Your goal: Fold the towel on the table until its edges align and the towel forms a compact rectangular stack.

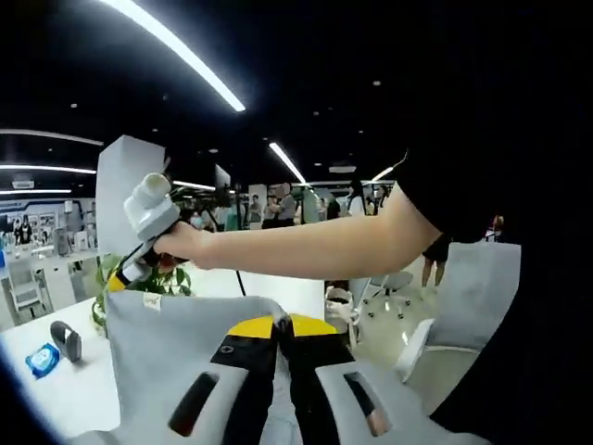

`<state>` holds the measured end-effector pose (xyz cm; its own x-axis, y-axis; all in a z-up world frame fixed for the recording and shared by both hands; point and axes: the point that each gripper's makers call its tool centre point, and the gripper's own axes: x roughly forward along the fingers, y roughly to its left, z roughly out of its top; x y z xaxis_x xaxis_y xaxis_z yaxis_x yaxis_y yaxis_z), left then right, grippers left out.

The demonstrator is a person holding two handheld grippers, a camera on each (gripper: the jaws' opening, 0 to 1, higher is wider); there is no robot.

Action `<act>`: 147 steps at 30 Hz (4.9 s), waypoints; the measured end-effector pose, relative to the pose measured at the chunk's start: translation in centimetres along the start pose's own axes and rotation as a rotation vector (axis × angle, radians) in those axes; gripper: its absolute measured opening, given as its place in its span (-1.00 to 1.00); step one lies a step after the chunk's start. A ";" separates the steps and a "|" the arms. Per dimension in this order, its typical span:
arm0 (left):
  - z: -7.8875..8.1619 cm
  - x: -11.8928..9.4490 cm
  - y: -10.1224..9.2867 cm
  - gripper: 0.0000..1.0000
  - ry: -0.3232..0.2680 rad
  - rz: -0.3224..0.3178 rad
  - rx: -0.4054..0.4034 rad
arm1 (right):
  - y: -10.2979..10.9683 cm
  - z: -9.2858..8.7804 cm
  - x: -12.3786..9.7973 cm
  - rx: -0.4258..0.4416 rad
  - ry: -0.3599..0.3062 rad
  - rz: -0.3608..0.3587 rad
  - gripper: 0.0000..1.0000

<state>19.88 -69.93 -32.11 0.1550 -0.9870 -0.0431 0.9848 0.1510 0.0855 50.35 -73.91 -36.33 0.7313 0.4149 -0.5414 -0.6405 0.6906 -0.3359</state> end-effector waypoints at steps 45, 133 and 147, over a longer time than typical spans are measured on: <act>-4.7 -20.4 5.7 -0.93 0.148 0.381 -0.059 | 11.9 10.7 6.8 0.001 -0.073 0.133 -0.95; -25.5 -39.9 9.7 -0.95 0.680 0.903 -0.370 | 27.1 8.4 27.1 0.404 0.095 0.537 -0.95; -29.5 -41.4 9.0 -0.95 0.824 0.910 -0.486 | 30.6 8.6 30.5 0.642 0.111 0.600 -0.95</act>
<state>24.63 -26.11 -58.96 0.6037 -0.2266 -0.7644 0.4052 0.9129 0.0494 55.09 -35.03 -56.54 0.2662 0.7772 -0.5701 -0.6295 0.5881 0.5078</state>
